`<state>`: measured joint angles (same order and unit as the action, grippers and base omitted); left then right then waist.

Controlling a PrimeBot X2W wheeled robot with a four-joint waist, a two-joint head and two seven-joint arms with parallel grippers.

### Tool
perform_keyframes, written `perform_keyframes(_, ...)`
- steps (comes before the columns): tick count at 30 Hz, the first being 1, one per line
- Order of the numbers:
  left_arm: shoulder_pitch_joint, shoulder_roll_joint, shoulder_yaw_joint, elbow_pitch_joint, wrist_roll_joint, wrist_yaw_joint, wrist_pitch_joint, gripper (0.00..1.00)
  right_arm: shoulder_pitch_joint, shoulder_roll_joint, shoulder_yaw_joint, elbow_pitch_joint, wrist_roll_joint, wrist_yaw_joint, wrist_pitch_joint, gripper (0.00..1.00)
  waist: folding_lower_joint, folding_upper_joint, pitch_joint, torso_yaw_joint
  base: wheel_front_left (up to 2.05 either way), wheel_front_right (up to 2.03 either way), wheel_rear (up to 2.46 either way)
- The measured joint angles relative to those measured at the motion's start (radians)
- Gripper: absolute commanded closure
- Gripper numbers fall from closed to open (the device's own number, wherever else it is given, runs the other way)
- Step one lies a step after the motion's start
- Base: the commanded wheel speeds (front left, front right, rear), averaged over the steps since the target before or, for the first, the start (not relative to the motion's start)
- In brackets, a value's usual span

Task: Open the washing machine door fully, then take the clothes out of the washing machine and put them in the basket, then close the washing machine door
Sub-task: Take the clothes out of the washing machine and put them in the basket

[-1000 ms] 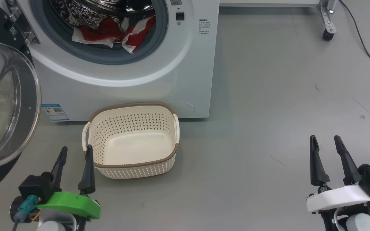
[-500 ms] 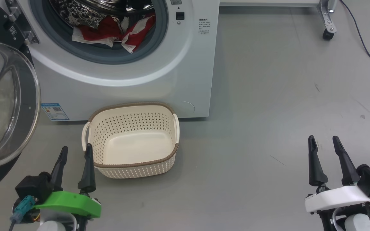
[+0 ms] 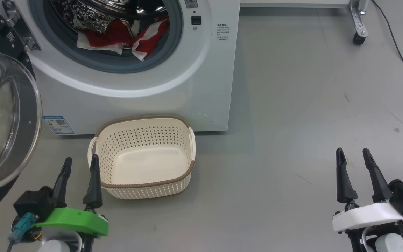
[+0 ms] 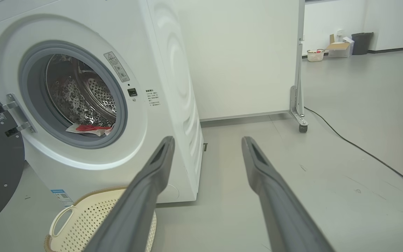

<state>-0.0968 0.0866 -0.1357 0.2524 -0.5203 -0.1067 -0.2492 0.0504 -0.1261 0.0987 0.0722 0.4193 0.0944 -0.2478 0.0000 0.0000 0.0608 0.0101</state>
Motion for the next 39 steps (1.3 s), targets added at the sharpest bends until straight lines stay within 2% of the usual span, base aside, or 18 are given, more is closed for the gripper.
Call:
perform_keyframes(25,0.001,0.004,0.000,-0.008,0.007,0.005,0.000,0.00,0.000,0.004,-0.006,0.011,0.000,0.001,0.000,0.00,0.0000,0.0000,-0.005,0.015,1.20,-1.20,0.00)
perform_keyframes(39,0.011,0.002,0.000,-0.008,0.005,0.005,0.000,0.00,0.000,0.010,-0.013,0.016,0.000,0.002,0.000,0.00,0.0000,0.0000,-0.011,0.016,0.57,-0.83,0.26)
